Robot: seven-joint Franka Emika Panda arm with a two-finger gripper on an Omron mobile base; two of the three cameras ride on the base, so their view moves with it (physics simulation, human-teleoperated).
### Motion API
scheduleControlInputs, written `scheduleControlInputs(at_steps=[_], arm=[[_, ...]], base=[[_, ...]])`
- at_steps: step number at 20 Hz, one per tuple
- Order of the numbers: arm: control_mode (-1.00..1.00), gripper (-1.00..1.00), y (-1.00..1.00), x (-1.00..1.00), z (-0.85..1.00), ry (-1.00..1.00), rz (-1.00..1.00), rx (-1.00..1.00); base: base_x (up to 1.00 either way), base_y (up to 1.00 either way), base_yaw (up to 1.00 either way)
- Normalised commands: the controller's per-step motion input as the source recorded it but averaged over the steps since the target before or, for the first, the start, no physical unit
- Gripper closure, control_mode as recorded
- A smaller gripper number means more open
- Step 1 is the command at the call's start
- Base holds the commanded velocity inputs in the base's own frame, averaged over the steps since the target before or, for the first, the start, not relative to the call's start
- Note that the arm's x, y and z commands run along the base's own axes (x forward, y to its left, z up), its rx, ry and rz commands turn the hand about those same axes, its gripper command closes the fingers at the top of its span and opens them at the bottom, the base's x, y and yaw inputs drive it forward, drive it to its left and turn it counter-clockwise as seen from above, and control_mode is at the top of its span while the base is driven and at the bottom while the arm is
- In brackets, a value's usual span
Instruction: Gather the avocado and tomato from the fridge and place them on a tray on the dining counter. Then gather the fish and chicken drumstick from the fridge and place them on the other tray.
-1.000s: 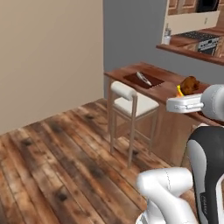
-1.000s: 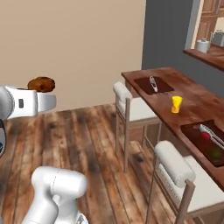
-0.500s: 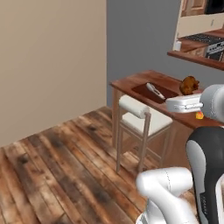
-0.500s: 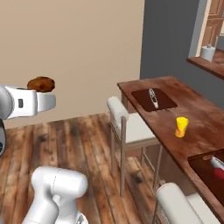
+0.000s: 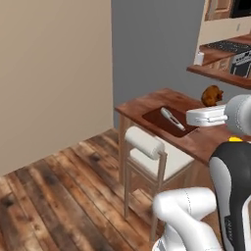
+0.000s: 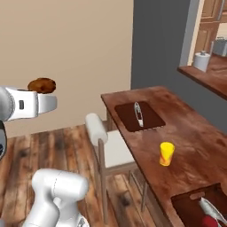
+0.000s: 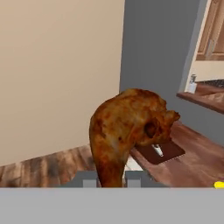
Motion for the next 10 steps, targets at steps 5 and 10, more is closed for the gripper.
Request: scheduleControlInputs(at_steps=[5,10], arm=[[1.00,1.00,0.00,0.00,0.00,0.00,0.00,0.00],[1.00,1.00,0.00,0.00,0.00,0.00,0.00,0.00]], base=[[0.88,-0.05,-0.08],[1.00,-0.01,-0.13]])
